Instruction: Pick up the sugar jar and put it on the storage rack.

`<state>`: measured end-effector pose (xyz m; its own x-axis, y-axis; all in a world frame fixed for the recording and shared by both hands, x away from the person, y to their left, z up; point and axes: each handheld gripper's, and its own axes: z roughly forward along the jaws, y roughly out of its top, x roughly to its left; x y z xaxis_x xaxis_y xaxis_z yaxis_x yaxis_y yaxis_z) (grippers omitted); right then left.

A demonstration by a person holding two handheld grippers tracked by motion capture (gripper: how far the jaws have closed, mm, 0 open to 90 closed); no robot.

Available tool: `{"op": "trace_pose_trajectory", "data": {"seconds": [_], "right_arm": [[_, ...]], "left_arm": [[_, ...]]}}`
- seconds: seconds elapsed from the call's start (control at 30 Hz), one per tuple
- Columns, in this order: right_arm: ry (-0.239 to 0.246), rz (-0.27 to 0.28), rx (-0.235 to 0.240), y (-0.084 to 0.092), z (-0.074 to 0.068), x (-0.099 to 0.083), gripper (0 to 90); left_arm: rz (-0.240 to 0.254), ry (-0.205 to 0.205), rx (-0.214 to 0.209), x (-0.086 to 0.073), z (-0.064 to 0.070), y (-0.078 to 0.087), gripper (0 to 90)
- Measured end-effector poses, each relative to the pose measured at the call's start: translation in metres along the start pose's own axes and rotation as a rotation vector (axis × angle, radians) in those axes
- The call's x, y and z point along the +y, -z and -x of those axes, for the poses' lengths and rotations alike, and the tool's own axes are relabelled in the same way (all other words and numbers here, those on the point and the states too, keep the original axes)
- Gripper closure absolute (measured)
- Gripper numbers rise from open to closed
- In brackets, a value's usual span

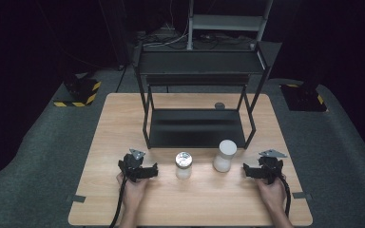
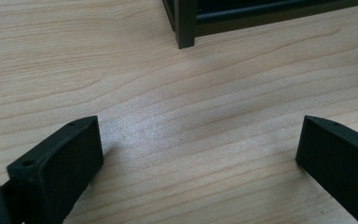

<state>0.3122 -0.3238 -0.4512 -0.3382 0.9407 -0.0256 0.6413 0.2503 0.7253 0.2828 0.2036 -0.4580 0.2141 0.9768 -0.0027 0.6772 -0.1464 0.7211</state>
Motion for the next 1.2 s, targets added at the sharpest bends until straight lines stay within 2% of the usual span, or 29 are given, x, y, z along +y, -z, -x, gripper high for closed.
{"op": "trace_pose_trajectory", "data": {"seconds": [0.3,0.43,0.57,0.73,0.87,1.0,1.2], "right_arm": [[0.002,0.0,0.002,-0.001,0.001,0.001,0.0],[0.002,0.0,0.003,-0.001,0.001,0.001,0.0],[0.002,0.0,0.004,-0.001,0.001,0.001,0.0],[0.002,0.0,0.004,-0.001,0.001,0.001,0.0],[0.002,0.0,0.003,-0.001,0.001,0.001,0.0],[0.002,0.0,0.003,-0.001,0.001,0.001,0.0],[0.002,0.0,0.003,-0.001,0.001,0.001,0.0]], "left_arm": [[-0.001,-0.009,-0.004,0.0,-0.001,0.0,0.2],[-0.013,-0.029,-0.026,0.001,-0.005,0.002,0.1],[-0.057,-0.037,-0.056,0.007,-0.006,0.009,0.1],[-0.034,-0.059,-0.089,0.002,-0.005,0.021,0.1],[-0.01,-0.09,-0.125,-0.002,-0.002,0.03,0.1],[-0.028,-0.115,-0.152,-0.002,0.005,0.034,0.2],[-0.018,-0.15,-0.199,-0.004,0.016,0.035,0.5]]}}
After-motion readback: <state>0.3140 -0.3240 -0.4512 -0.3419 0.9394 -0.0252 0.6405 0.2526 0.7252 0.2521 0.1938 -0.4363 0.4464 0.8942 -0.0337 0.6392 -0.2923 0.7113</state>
